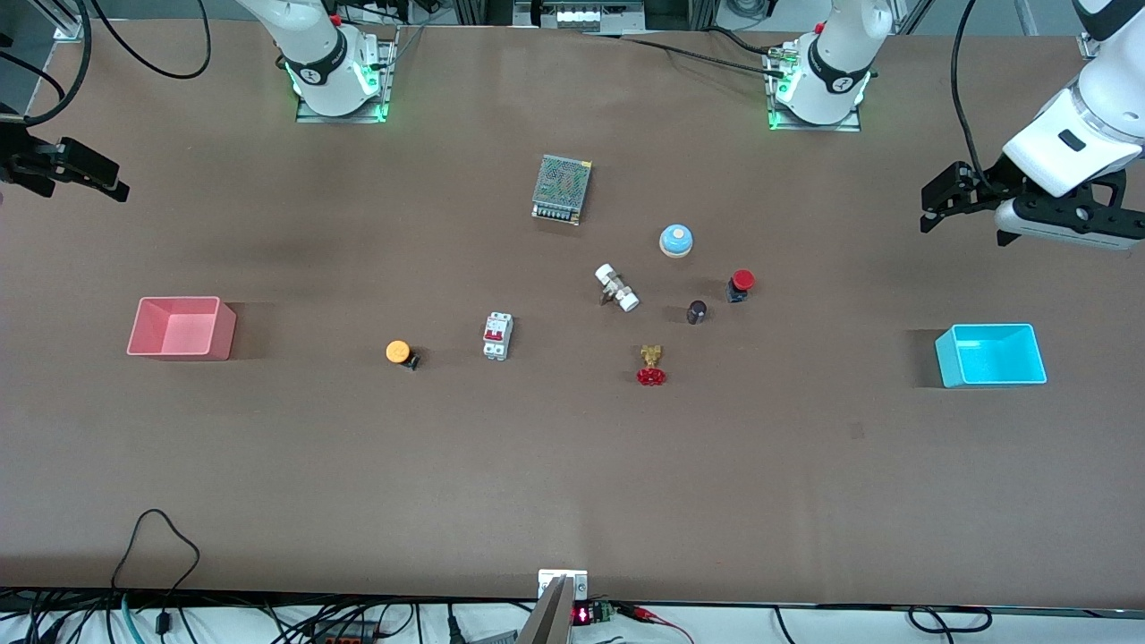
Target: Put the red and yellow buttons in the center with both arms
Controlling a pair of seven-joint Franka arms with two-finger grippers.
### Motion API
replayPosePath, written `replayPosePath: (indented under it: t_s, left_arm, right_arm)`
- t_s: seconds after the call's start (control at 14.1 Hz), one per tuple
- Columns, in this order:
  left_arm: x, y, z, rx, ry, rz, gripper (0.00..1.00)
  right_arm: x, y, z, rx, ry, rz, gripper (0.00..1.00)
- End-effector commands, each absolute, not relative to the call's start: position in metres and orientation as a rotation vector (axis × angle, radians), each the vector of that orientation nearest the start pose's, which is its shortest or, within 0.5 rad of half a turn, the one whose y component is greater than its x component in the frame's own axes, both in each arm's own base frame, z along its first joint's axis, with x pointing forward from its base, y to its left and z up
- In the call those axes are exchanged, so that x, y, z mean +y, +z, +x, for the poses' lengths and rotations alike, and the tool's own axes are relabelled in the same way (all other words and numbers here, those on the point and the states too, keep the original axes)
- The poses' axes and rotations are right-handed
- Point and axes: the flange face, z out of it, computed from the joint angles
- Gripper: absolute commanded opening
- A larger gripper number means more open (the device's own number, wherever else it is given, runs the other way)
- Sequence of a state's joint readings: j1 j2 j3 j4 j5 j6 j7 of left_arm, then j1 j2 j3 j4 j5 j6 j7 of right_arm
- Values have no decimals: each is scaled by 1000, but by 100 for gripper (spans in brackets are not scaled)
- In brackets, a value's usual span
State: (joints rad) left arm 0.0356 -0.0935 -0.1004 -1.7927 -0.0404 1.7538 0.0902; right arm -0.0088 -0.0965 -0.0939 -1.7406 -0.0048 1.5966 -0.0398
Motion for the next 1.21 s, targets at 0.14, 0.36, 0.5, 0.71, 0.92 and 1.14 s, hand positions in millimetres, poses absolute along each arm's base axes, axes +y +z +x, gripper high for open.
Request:
replayPosePath:
  t_s: [0.14,0.36,0.5,0.71,0.92,1.14]
  left_arm:
    - [-43,593,556,219,-78,-3167,100]
    - [-43,593,556,222,-78,-3167,100]
    - [-43,593,556,227,-80,-3165,100]
    - [-44,593,556,227,-80,-3163,100]
    - [-44,593,556,229,-80,-3163,100]
    - [-46,593,556,234,-80,-3161,100]
  right_arm:
    - [-53,609,511,75,83,-3143,100]
    - [-52,608,508,61,124,-3140,100]
    - [-52,610,509,63,117,-3141,100]
    - [-53,610,509,63,112,-3141,100]
    - [-53,610,509,66,112,-3141,100]
    - [-53,610,509,66,115,-3141,100]
